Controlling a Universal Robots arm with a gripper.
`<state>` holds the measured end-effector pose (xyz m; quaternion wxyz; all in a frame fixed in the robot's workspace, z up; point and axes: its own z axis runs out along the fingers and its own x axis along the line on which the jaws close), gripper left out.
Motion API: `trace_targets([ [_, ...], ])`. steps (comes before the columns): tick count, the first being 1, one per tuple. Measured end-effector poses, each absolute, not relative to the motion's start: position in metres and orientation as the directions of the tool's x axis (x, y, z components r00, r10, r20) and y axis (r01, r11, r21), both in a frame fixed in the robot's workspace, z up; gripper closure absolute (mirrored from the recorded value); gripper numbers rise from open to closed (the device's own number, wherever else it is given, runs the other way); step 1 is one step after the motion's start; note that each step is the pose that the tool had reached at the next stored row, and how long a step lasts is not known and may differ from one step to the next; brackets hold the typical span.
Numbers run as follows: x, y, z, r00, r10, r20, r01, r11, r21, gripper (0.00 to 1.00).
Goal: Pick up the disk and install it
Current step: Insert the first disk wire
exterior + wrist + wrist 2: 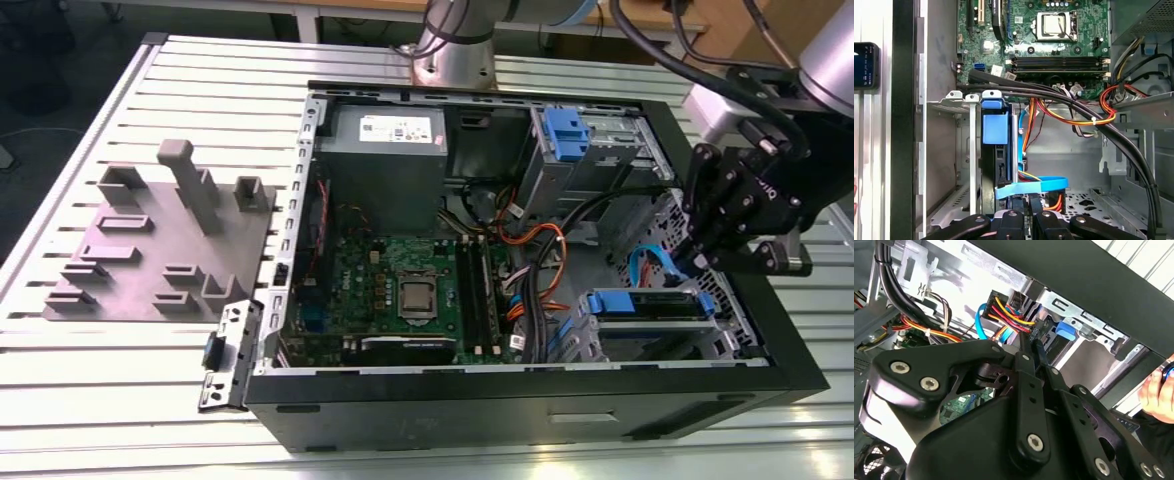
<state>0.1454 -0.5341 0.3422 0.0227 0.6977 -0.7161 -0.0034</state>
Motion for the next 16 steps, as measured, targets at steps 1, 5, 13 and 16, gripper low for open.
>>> trace_targets([
  [1,0.1453,-0.5341,0.3417,-0.026,-0.999,0.028,-0.999,0.027,0.036,0.84],
  [5,0.1442,-0.5342,0.3419,-0.026,-0.999,0.028,-0.999,0.026,0.028,0.84],
  [13,0.1430,-0.5340,0.3471,-0.026,-0.999,0.027,-0.999,0.026,0.019,0.84],
  [16,0.1429,-0.5347,0.3471,-0.026,-0.999,0.027,-1.000,0.026,0.016,0.84],
])
